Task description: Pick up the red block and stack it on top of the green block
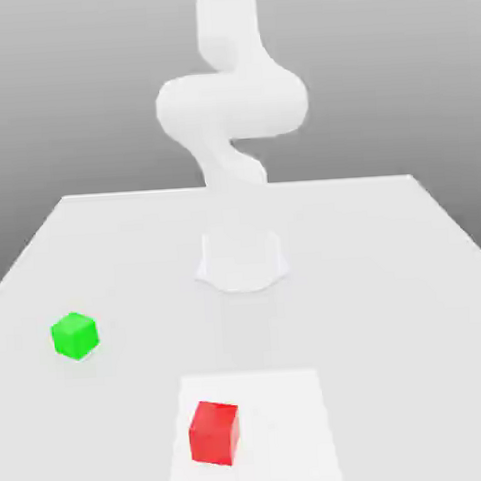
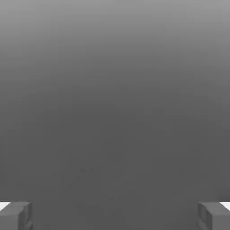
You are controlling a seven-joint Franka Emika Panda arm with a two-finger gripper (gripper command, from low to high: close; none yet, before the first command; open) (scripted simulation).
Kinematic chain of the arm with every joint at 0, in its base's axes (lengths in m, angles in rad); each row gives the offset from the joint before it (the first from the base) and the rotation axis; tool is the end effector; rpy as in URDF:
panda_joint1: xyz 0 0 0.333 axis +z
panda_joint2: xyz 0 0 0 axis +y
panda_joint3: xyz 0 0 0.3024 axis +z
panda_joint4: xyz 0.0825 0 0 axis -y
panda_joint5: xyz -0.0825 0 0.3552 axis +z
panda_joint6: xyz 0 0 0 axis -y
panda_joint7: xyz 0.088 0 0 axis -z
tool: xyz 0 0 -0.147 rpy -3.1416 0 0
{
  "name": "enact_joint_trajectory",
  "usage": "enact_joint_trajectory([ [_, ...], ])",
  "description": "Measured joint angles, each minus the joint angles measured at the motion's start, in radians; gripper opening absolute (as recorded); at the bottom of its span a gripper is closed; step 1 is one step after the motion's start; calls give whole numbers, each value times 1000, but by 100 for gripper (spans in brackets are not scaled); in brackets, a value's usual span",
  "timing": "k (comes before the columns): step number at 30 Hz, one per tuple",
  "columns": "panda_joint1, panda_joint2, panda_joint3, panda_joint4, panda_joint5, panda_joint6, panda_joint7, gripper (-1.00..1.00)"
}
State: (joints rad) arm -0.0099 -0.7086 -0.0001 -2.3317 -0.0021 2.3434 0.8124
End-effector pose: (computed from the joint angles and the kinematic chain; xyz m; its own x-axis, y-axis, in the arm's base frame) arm 0.3880 -0.0040 0.6277 0.5097 -0.7301 0.4551 -0.5524 -0.6833 -0.4774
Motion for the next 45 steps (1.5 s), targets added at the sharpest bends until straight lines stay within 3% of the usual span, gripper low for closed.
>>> enact_joint_trajectory([
  [21,-63,768,-27,-267,4,365,88,0],
  [27,-71,985,-19,-262,21,528,83,0],
  [28,-73,1015,-17,-258,24,553,81,-100],
  [35,-75,1020,-16,-258,21,558,83,-100],
  [41,-84,831,-33,-292,2,403,104,-100],
  [45,-277,718,-140,-368,-71,371,226,-100],
])
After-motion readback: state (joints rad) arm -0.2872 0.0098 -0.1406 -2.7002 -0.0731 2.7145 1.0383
